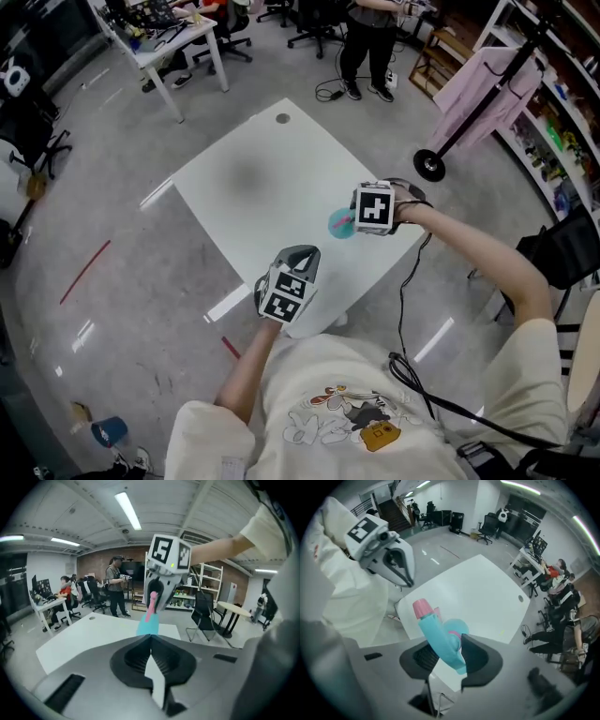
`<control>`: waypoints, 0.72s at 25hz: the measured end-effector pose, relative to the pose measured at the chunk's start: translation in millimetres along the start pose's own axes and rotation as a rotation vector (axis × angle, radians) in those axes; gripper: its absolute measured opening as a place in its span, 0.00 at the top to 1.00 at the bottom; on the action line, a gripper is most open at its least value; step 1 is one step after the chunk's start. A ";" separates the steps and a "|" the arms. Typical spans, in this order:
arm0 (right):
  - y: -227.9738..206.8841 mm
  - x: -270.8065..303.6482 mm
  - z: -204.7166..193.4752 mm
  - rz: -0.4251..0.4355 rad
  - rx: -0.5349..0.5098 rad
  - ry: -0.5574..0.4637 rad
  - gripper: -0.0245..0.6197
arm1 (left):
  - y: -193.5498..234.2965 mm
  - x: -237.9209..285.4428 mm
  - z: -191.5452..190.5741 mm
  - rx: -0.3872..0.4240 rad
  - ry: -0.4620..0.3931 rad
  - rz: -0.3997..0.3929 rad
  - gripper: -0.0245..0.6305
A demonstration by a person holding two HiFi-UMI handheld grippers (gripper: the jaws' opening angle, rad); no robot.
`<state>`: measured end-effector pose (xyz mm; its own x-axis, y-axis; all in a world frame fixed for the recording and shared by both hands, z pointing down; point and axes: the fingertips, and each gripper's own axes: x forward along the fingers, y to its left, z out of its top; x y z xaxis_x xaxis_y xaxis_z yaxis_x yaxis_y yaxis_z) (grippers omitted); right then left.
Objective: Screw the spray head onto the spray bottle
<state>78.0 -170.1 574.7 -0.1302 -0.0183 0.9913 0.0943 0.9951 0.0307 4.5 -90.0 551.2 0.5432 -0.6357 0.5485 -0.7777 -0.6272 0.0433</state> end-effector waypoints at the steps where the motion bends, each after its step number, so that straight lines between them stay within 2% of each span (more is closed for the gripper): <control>1: -2.1 19.6 2.0 0.004 0.020 0.023 0.76 | -3.3 -0.5 -4.0 -0.022 0.003 0.003 0.95; 4: -1.1 68.0 -1.5 0.023 0.040 0.127 0.76 | -16.2 -1.2 -10.9 -0.040 0.025 -0.007 0.95; 6: -1.3 90.2 -4.9 0.034 0.047 0.163 0.76 | -19.8 -1.2 -13.5 -0.038 0.038 -0.017 0.95; 13: -9.6 107.4 13.0 0.093 0.120 0.083 0.76 | -1.5 -6.5 -19.8 -0.090 0.040 -0.017 0.95; 18: -5.6 110.8 15.4 0.131 0.101 0.057 0.76 | -3.1 1.3 -19.1 -0.089 0.060 -0.030 0.95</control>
<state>47.8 -176.3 682.3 -0.0666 0.1099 0.9917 0.0067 0.9939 -0.1097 1.6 -80.4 567.8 0.5489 -0.5876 0.5945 -0.7878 -0.6014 0.1330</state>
